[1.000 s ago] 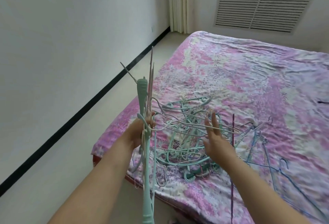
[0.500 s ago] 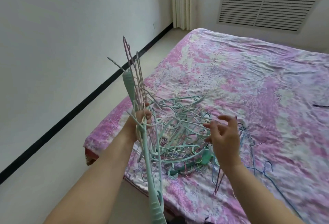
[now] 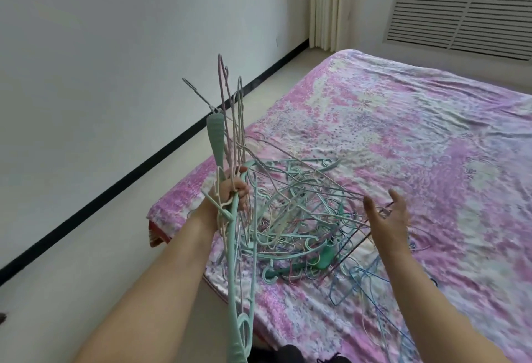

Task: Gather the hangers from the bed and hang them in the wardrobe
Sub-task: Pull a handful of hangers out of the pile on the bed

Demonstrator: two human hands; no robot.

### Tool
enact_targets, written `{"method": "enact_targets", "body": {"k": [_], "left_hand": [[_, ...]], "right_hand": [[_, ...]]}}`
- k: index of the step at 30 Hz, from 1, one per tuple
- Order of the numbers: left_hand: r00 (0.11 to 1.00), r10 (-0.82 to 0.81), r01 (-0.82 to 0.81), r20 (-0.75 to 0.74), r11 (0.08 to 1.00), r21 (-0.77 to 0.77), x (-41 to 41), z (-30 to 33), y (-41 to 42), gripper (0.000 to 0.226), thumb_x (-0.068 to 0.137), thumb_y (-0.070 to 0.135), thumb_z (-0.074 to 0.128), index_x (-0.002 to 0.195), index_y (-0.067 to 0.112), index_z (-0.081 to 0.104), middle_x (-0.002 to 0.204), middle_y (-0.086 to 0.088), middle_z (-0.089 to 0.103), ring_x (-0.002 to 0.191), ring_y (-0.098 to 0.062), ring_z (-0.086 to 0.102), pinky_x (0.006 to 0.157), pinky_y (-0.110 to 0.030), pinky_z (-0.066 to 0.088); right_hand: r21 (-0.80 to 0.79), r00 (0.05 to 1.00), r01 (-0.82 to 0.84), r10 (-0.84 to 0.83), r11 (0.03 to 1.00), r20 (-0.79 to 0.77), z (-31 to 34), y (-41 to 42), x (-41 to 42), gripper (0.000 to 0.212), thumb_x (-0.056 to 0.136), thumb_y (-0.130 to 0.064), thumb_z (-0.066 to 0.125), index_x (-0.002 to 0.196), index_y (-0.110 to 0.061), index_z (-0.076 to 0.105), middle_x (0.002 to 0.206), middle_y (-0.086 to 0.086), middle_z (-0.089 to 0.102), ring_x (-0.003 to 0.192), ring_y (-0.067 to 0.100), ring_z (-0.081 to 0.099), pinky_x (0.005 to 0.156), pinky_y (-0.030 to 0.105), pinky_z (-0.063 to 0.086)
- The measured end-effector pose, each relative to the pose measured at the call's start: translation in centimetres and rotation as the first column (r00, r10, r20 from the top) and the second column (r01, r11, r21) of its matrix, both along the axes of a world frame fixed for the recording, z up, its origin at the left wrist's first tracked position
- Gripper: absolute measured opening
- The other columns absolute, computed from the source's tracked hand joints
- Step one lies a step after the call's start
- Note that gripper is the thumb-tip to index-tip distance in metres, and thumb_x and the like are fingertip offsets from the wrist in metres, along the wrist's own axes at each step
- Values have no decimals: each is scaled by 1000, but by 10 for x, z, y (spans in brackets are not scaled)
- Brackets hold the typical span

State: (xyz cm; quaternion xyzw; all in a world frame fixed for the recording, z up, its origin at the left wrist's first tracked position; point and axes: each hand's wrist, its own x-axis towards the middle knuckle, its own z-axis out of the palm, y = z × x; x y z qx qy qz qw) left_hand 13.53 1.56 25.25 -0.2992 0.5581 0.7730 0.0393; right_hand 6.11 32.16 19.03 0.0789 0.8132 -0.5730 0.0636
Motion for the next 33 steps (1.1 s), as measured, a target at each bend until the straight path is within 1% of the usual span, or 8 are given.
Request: {"method": "enact_targets", "body": {"k": [2, 4, 6, 9, 14, 20, 28, 33], "left_hand": [[1000, 27, -27, -2, 999, 43, 5, -2, -2, 29, 88, 4, 39, 64, 10, 55, 36, 2, 36, 26, -9, 33, 28, -14, 28], [998, 55, -53, -23, 995, 82, 8, -3, -5, 15, 76, 9, 55, 72, 9, 40, 40, 1, 39, 30, -10, 37, 29, -17, 33], [997, 78, -78, -2, 996, 48, 12, -6, -9, 32, 64, 10, 69, 84, 3, 45, 46, 1, 45, 38, -11, 50, 34, -19, 40], [991, 133, -133, 0, 991, 15, 17, -10, -9, 47, 85, 2, 57, 131, 9, 46, 60, -1, 61, 65, -15, 70, 46, -22, 52], [999, 43, -44, -12, 991, -124, 21, -17, 25, 37, 93, 0, 55, 124, 14, 43, 81, -9, 60, 60, -14, 64, 55, -27, 54], [991, 127, -130, 51, 989, 64, 16, -31, 42, 25, 90, 33, 64, 89, 9, 58, 74, -5, 60, 63, -17, 63, 74, -41, 55], [986, 140, -145, 91, 988, 58, 7, -28, 55, 21, 83, 12, 70, 97, 13, 54, 73, -4, 55, 61, -14, 57, 55, -31, 54], [989, 116, -126, 95, 987, 101, 11, -27, 47, 72, 66, 11, 78, 130, 15, 45, 101, -14, 62, 78, -23, 61, 60, -37, 53]], "right_hand": [[-257, 998, 44, -30, 966, 58, 4, 2, -3, 76, 86, -49, 57, 148, -26, 20, 137, 12, 41, 111, 25, 54, 95, 46, 47], [-428, 981, 127, -50, 895, 189, 7, 4, -8, 68, 94, -33, 57, 148, -22, 18, 108, 6, 50, 85, 17, 57, 72, 33, 51], [-442, 959, 78, 53, 894, 278, 10, 0, -14, 46, 96, -24, 56, 135, -5, 41, 94, 6, 49, 67, 14, 51, 56, 26, 47], [-448, 965, -18, 133, 894, 225, 30, -4, -16, 27, 96, -23, 55, 111, -1, 59, 90, 8, 56, 56, 15, 43, 40, 18, 37], [-589, 933, -275, 358, 760, 26, 90, -24, 10, 10, 96, -16, 52, 92, -7, 52, 78, 3, 47, 48, 9, 39, 39, 17, 30], [-602, 831, -480, 550, 638, -81, 116, -47, 39, 20, 97, -14, 50, 80, -15, 41, 58, -4, 36, 49, 12, 33, 42, 18, 27], [-680, 699, -584, 701, 443, -144, 118, -53, 44, 17, 88, -23, 55, 82, -11, 45, 58, -1, 37, 45, 11, 31, 40, 17, 28], [-699, 754, -535, 641, 474, -142, 114, -38, 27, 26, 85, -29, 65, 84, -12, 45, 73, 7, 27, 45, 8, 28, 41, 14, 24]]}}
